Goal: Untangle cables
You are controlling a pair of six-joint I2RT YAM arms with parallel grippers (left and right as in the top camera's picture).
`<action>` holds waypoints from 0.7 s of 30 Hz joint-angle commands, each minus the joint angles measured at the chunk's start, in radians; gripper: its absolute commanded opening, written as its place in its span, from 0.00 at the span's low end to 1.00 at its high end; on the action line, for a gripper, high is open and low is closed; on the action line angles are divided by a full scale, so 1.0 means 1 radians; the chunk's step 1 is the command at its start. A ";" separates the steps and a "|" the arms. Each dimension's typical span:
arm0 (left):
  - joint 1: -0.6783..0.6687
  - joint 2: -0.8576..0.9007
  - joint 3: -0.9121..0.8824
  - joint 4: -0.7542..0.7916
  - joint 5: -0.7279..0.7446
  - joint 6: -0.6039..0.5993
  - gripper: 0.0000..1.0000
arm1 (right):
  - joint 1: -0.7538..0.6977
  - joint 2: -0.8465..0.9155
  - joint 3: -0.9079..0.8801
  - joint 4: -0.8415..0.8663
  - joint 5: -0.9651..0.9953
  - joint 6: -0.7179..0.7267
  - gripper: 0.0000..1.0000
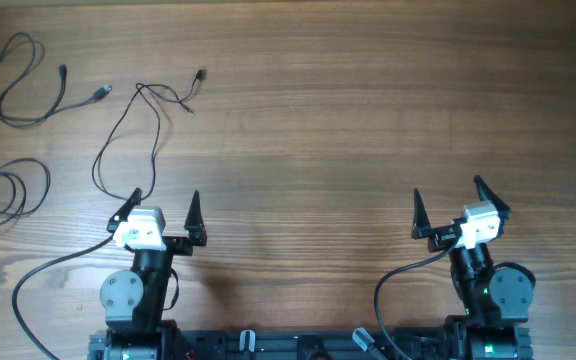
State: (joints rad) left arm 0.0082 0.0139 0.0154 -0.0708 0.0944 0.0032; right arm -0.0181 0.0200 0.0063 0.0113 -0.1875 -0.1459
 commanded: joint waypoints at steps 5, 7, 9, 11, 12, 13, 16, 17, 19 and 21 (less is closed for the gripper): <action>-0.004 -0.006 -0.009 0.001 -0.014 0.016 1.00 | -0.002 -0.014 -0.001 0.003 -0.016 0.016 1.00; -0.004 -0.006 -0.009 0.001 -0.014 0.016 1.00 | -0.002 -0.012 -0.001 0.003 -0.016 0.016 1.00; -0.004 -0.006 -0.009 0.001 -0.014 0.016 1.00 | -0.002 -0.011 -0.001 0.003 -0.016 0.017 1.00; -0.004 -0.006 -0.009 0.001 -0.014 0.016 1.00 | -0.002 -0.011 -0.001 0.003 -0.016 0.016 1.00; -0.004 -0.006 -0.009 0.001 -0.014 0.016 1.00 | -0.002 -0.011 -0.001 0.003 -0.016 0.017 1.00; -0.004 -0.006 -0.009 0.001 -0.014 0.016 1.00 | -0.002 -0.011 -0.001 0.003 -0.016 0.017 1.00; -0.004 -0.006 -0.009 0.001 -0.014 0.016 1.00 | -0.002 -0.011 -0.001 0.003 -0.016 0.017 1.00; -0.004 -0.006 -0.009 0.001 -0.014 0.016 1.00 | -0.002 -0.011 -0.001 0.003 -0.016 0.017 1.00; -0.004 -0.006 -0.009 0.001 -0.014 0.016 1.00 | -0.002 -0.011 -0.001 0.003 -0.016 0.017 1.00; -0.004 -0.006 -0.009 0.001 -0.014 0.016 1.00 | -0.002 -0.011 -0.001 0.003 -0.016 0.017 1.00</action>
